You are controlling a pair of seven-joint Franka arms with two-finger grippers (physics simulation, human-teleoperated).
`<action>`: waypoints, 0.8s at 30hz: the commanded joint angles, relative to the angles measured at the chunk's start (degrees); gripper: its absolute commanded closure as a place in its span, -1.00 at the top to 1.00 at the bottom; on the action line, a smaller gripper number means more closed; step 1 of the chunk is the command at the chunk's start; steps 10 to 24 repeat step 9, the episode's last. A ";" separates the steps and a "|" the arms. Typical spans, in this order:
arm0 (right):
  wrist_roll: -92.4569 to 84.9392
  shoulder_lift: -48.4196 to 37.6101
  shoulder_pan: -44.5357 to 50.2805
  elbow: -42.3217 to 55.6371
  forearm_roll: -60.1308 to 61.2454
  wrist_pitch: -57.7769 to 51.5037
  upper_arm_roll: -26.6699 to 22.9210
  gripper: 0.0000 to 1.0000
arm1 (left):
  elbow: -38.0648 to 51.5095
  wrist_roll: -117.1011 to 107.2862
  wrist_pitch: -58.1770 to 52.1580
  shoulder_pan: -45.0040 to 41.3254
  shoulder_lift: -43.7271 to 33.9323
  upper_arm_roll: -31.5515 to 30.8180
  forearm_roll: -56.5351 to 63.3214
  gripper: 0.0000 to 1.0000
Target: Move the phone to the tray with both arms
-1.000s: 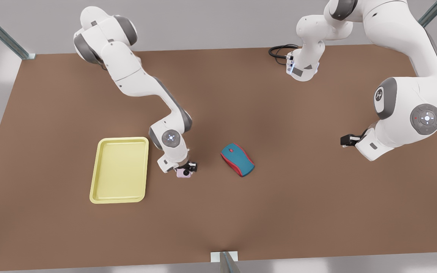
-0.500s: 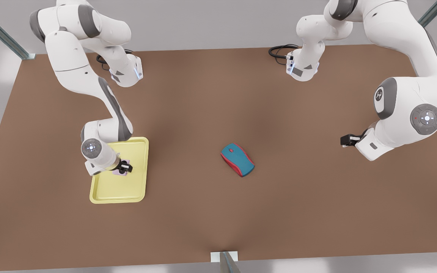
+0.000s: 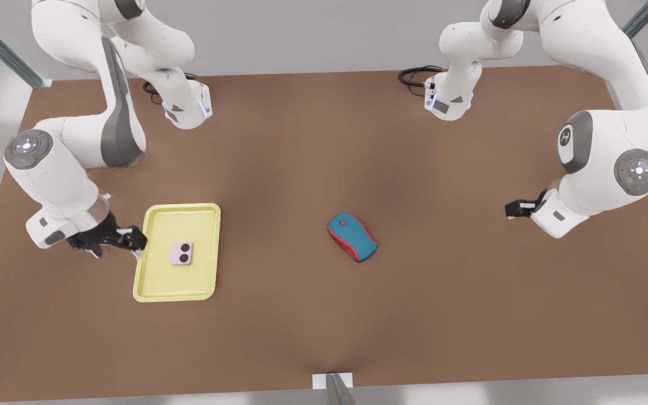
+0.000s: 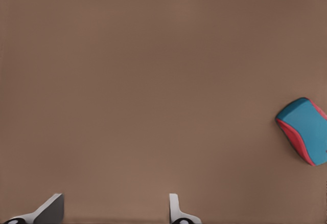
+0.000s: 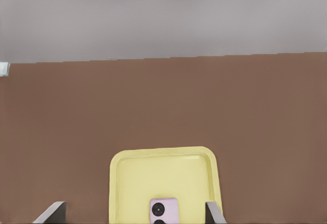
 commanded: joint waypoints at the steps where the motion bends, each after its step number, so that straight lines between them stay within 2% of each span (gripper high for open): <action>1: -11.40 -0.66 -2.43 6.27 2.08 -23.12 -2.41 1.00 | 0.03 -8.27 -0.01 0.04 -0.07 0.01 -0.24 1.00; 3: -11.93 -0.84 -1.91 6.71 4.54 -23.82 -7.08 1.00 | 0.03 -8.36 -0.01 -0.05 -0.07 -0.08 0.02 1.00; 7: -12.28 -0.31 -1.73 8.21 4.28 -24.10 -5.59 1.00 | 0.03 -8.18 -0.01 -0.05 -0.07 -0.08 0.11 1.00; 24: -11.67 0.39 -1.82 8.30 4.80 -24.53 -5.67 1.00 | 0.03 -8.18 -0.10 -0.05 0.02 -0.08 0.11 1.00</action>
